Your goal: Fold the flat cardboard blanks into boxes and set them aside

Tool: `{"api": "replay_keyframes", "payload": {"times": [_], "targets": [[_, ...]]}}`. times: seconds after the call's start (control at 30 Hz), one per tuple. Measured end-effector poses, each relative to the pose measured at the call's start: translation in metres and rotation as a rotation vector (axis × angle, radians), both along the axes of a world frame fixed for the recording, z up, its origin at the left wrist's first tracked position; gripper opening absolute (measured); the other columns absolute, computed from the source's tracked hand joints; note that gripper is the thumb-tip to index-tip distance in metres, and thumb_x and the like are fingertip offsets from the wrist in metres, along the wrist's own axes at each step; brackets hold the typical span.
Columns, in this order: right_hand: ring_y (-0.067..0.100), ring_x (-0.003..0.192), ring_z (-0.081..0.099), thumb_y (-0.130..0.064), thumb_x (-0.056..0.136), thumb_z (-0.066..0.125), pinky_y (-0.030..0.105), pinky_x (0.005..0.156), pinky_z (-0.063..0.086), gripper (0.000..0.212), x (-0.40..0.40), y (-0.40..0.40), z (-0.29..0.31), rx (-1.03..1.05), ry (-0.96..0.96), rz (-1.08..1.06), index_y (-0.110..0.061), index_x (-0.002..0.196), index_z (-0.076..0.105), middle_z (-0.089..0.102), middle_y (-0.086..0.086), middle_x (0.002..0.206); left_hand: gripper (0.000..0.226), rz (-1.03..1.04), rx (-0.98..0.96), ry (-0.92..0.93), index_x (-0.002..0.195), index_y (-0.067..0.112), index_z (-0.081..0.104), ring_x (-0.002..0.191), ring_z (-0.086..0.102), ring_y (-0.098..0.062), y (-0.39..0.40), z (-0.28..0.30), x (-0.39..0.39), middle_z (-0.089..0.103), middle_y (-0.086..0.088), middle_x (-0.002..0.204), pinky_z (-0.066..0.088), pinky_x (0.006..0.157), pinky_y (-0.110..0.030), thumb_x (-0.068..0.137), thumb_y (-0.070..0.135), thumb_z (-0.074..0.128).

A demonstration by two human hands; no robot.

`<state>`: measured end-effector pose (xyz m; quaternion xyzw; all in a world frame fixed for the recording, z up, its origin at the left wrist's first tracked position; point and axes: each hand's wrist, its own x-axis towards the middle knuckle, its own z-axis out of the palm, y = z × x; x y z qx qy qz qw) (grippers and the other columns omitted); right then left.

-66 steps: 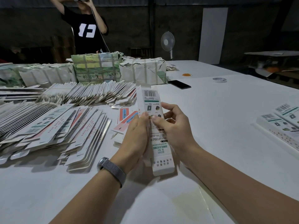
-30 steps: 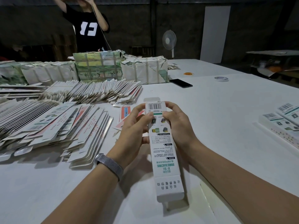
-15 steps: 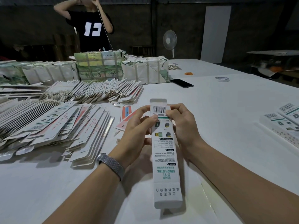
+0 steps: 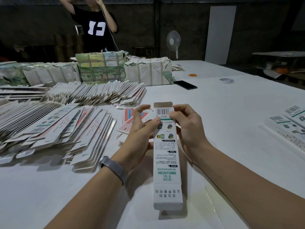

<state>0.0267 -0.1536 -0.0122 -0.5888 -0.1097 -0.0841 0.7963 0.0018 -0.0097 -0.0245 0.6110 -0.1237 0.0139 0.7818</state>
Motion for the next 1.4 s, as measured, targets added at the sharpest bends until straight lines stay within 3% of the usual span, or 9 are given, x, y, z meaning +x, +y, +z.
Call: {"api": "replay_keyframes", "payload": {"times": [0.13,0.27,0.43,0.57,0.8,0.9,1.0,1.2,1.4], "targets": [[0.022,0.073,0.068,0.001,0.091,0.058,0.041,0.072,0.056,0.025,0.0007,-0.0017,0.0005,0.035,0.008,0.046,-0.021,0.080,0.066,0.070,0.012,0.091,0.058,-0.015,0.044,0.036,0.139,0.041,0.043,0.086,0.069,-0.031,0.0003,0.0036,-0.0026,0.072,-0.024,0.110,0.060,0.066,-0.040,0.085,0.034,0.064],[0.019,0.071,0.069,-0.001,0.089,0.061,0.031,0.063,0.057,0.017,0.0012,-0.0044,0.0014,0.024,-0.012,0.053,-0.016,0.083,0.064,0.072,0.010,0.088,0.062,-0.024,0.014,0.063,0.141,0.038,0.043,0.087,0.071,-0.029,0.0020,0.0018,-0.0006,0.072,-0.022,0.110,0.058,0.064,-0.038,0.084,0.034,0.066],[0.021,0.073,0.068,0.004,0.090,0.059,0.036,0.067,0.056,0.023,0.0017,-0.0027,0.0003,0.079,-0.013,0.084,-0.018,0.084,0.063,0.068,0.002,0.081,0.041,-0.050,-0.008,0.071,0.125,0.036,0.055,0.081,0.073,-0.025,0.0039,-0.0005,0.0014,0.075,-0.013,0.104,0.057,0.059,-0.032,0.085,0.033,0.067],[0.026,0.077,0.069,0.005,0.092,0.059,0.040,0.067,0.058,0.026,0.0015,-0.0015,0.0003,0.109,-0.015,0.098,-0.021,0.097,0.060,0.067,0.001,0.086,0.038,-0.042,-0.008,0.056,0.121,0.032,0.056,0.078,0.072,-0.025,0.0049,0.0002,0.0011,0.075,-0.012,0.104,0.056,0.052,-0.031,0.086,0.032,0.068],[0.026,0.082,0.069,0.001,0.096,0.053,0.054,0.086,0.056,0.027,0.0016,0.0005,0.0004,0.031,0.010,0.140,-0.018,0.102,0.071,0.072,0.005,0.092,0.023,-0.003,0.016,0.041,0.106,0.042,0.062,0.076,0.072,-0.022,0.0044,-0.0004,0.0006,0.076,-0.008,0.098,0.054,0.052,-0.031,0.086,0.033,0.066],[0.023,0.077,0.068,0.003,0.096,0.053,0.047,0.081,0.056,0.026,0.0025,0.0002,-0.0003,0.027,0.010,0.145,-0.016,0.098,0.071,0.072,0.006,0.090,0.020,-0.002,0.003,0.055,0.101,0.046,0.066,0.077,0.073,-0.022,0.0045,-0.0005,0.0018,0.076,-0.008,0.096,0.056,0.058,-0.032,0.085,0.034,0.065],[0.020,0.074,0.068,0.003,0.095,0.055,0.038,0.073,0.055,0.025,0.0035,0.0008,-0.0010,0.018,0.006,0.133,-0.016,0.098,0.070,0.071,0.004,0.088,0.021,-0.002,0.000,0.055,0.102,0.046,0.067,0.076,0.072,-0.022,0.0052,-0.0004,0.0026,0.076,-0.008,0.094,0.057,0.062,-0.034,0.085,0.034,0.064],[0.029,0.081,0.067,0.006,0.094,0.055,0.062,0.090,0.052,0.024,0.0024,-0.0011,0.0001,0.000,0.003,0.103,-0.013,0.096,0.069,0.066,0.007,0.090,0.027,-0.010,0.021,0.025,0.113,0.037,0.060,0.077,0.074,-0.025,0.0052,0.0003,-0.0002,0.076,-0.009,0.096,0.056,0.052,-0.032,0.087,0.031,0.065],[0.031,0.084,0.065,0.005,0.095,0.054,0.059,0.087,0.054,0.024,-0.0001,-0.0006,0.0025,-0.006,-0.004,0.111,-0.014,0.095,0.069,0.064,0.011,0.094,0.027,-0.013,0.036,0.016,0.112,0.038,0.058,0.076,0.072,-0.027,0.0053,0.0022,-0.0014,0.075,-0.010,0.097,0.055,0.052,-0.032,0.087,0.032,0.065]]}}
